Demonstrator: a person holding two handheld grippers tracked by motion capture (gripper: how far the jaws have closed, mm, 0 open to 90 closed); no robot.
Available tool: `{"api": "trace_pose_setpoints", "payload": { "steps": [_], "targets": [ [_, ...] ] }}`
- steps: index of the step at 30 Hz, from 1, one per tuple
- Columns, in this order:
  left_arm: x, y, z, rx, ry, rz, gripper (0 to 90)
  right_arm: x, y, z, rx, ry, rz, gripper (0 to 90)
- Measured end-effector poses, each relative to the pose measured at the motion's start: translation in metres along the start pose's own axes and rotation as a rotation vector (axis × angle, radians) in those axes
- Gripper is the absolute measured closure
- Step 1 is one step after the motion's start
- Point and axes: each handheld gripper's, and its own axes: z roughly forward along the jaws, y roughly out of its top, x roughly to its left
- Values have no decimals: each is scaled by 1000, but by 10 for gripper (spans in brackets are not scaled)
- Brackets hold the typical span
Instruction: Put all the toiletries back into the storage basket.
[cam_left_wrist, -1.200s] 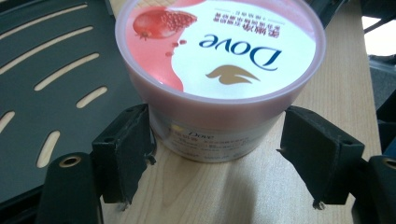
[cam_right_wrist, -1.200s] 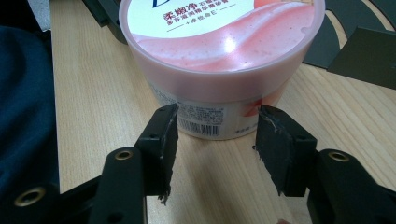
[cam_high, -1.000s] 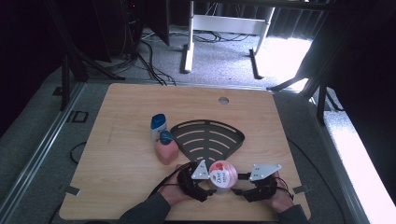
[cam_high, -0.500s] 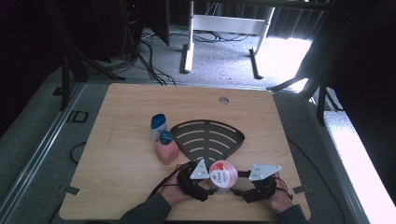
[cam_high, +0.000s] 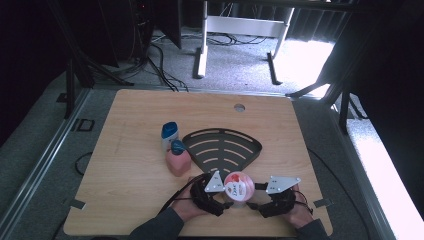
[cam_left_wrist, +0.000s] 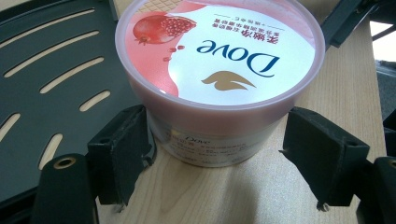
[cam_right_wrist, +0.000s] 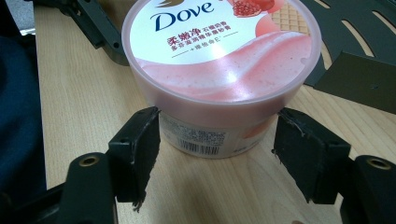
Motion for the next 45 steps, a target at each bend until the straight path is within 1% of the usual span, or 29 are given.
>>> {"api": "trace_pose_setpoints", "payload": {
  "steps": [16,25,29,34,37,45],
  "targets": [
    [-2,0,-1,3,12,0,233,2,2,0,8,-10,-6,313],
    [-3,0,-2,4,11,-10,233,4,4,-2,11,-17,-21,313],
    [-3,1,-5,-3,14,-17,233,4,7,-3,7,-18,-37,313],
    [-3,3,-7,-2,24,-14,233,3,11,-4,6,-20,-46,312],
    [-3,5,-8,-5,24,-15,233,3,11,-5,2,-20,-43,312],
    [-2,12,-9,-2,30,-12,232,2,15,-11,-4,-36,-51,313]
  ]
}}
